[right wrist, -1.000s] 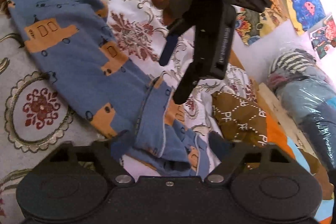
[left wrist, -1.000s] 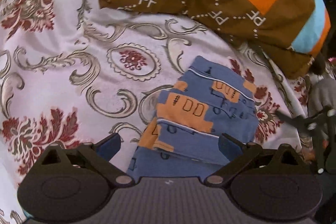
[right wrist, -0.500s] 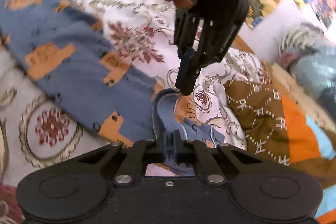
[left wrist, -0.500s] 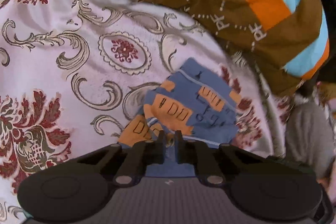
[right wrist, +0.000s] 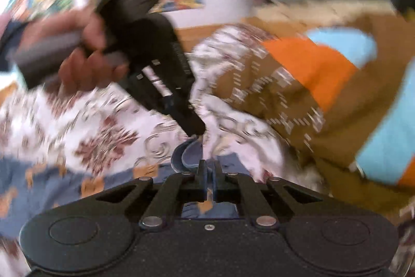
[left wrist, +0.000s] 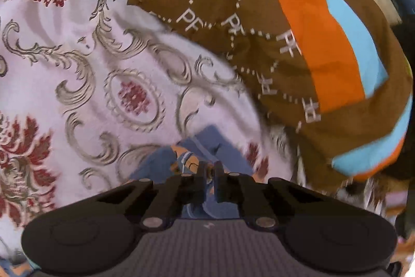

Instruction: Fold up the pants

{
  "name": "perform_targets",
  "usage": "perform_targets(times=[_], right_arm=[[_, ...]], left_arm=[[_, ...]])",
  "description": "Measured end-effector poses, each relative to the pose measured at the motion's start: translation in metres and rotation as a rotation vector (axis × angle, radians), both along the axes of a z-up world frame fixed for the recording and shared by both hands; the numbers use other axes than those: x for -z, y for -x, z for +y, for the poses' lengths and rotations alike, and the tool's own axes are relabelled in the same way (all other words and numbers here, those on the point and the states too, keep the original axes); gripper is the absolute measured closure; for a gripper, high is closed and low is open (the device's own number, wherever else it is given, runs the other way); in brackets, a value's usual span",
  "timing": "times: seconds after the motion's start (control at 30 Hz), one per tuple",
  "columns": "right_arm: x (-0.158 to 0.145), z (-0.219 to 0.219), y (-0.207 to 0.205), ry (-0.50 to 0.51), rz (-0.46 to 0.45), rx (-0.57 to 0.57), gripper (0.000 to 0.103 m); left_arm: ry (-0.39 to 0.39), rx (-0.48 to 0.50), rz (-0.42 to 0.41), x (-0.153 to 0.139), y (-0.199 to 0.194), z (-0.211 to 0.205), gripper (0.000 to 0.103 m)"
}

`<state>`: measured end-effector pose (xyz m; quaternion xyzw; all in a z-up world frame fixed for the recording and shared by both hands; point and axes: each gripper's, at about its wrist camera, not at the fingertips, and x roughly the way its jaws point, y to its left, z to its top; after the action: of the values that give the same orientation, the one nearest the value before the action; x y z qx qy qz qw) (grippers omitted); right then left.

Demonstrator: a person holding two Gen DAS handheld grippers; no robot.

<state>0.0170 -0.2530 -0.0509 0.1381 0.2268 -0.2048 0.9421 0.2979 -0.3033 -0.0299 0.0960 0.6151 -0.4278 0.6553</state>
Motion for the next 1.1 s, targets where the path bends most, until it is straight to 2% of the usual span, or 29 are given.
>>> perform_targets(times=[0.13,0.3,0.37,0.4,0.47,0.53,0.57,0.6,0.63,0.67,0.7,0.73,0.8,0.9,1.1], right_arm=[[0.010,-0.043,0.005,-0.196,-0.005,0.123,0.103],[0.020,-0.065,0.012,-0.263,0.021,0.223,0.101],[0.018,-0.060,0.010,-0.239,0.029,0.218,0.084],[0.016,-0.056,0.011,-0.215,0.029,0.211,0.079],[0.012,-0.046,0.009,-0.145,0.029,0.193,0.051],[0.008,-0.037,0.007,-0.083,0.024,0.166,0.031],[0.006,-0.033,0.005,-0.050,0.026,0.157,0.025],[0.006,-0.029,0.003,-0.019,0.031,0.151,0.023],[0.005,-0.026,0.001,0.011,0.039,0.144,0.017],[0.006,-0.023,-0.001,0.035,0.050,0.139,0.010],[0.007,-0.022,-0.002,0.053,0.062,0.139,0.007],[0.008,-0.020,-0.004,0.067,0.071,0.139,0.005],[0.009,-0.018,-0.005,0.083,0.086,0.134,0.001],[0.011,-0.016,-0.007,0.096,0.102,0.132,0.001],[0.014,-0.010,-0.011,0.089,0.110,0.085,0.001]], left_arm=[[-0.004,-0.049,0.004,0.014,0.000,-0.025,0.098],[-0.025,-0.097,0.011,0.035,-0.004,-0.049,0.097],[-0.005,-0.121,0.035,0.042,-0.006,-0.052,0.097],[0.008,-0.135,0.050,0.045,-0.007,-0.053,0.097],[0.025,-0.151,0.065,0.048,-0.009,-0.055,0.097],[0.047,-0.161,0.072,0.049,-0.009,-0.057,0.094],[0.063,-0.165,0.077,0.048,-0.010,-0.058,0.083],[0.075,-0.169,0.080,0.047,-0.010,-0.058,0.061],[0.091,-0.176,0.076,0.045,-0.009,-0.059,0.049],[0.107,-0.183,0.065,0.042,-0.008,-0.058,0.032],[0.126,-0.186,0.048,0.038,-0.006,-0.057,0.026],[0.136,-0.182,0.033,0.034,-0.005,-0.057,0.023],[0.151,-0.177,-0.002,0.025,-0.002,-0.055,0.012],[0.189,-0.198,-0.073,0.007,0.002,-0.042,0.002],[0.235,-0.245,-0.223,-0.021,0.008,0.011,0.000]])
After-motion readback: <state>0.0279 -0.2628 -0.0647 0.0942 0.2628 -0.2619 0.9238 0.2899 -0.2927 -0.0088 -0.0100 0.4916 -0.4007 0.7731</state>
